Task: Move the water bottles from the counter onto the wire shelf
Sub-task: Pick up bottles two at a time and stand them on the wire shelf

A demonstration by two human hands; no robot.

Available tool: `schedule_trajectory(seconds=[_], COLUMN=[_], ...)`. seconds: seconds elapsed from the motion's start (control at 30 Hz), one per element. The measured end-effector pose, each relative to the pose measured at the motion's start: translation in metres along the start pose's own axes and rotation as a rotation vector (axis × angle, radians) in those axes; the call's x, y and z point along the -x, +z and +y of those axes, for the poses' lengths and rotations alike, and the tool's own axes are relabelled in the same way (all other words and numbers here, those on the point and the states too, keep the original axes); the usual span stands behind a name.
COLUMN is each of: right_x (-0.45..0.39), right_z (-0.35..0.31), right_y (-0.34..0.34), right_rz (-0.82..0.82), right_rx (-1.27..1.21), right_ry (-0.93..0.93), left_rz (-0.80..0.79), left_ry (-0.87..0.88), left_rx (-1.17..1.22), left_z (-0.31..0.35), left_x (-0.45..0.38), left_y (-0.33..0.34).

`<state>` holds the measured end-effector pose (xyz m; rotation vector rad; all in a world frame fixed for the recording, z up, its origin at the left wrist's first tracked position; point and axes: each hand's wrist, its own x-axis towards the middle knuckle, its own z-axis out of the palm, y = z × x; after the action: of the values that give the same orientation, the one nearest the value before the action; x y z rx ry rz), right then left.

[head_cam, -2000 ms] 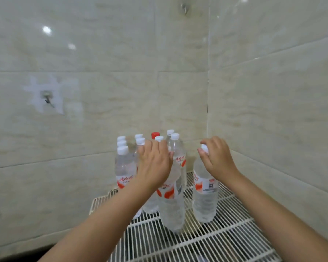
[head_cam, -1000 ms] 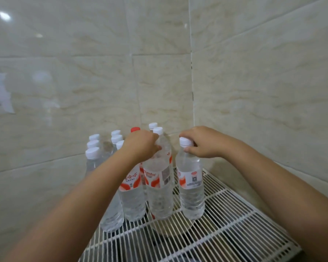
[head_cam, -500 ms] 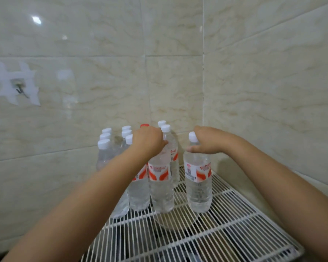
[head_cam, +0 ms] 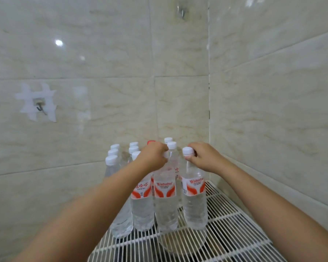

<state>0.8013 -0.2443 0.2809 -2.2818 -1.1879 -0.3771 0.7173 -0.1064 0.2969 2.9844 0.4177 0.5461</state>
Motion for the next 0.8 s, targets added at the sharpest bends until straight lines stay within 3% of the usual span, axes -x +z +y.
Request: schedule_trajectory(seconds=[0.33, 0.8], right_x=[-0.026, -0.018], right_z=[0.001, 0.001], right_y=[0.031, 0.050], right_rz=[0.129, 0.226], right_rx=[-0.089, -0.013], right_ry=[-0.039, 0.012], left_rz=[0.043, 0.055], left_ry=[-0.092, -0.021], left_rx=[-0.047, -0.148], left_z=[-0.004, -0.005], left_x=[-0.010, -0.002], left_y=[-0.002, 0.015])
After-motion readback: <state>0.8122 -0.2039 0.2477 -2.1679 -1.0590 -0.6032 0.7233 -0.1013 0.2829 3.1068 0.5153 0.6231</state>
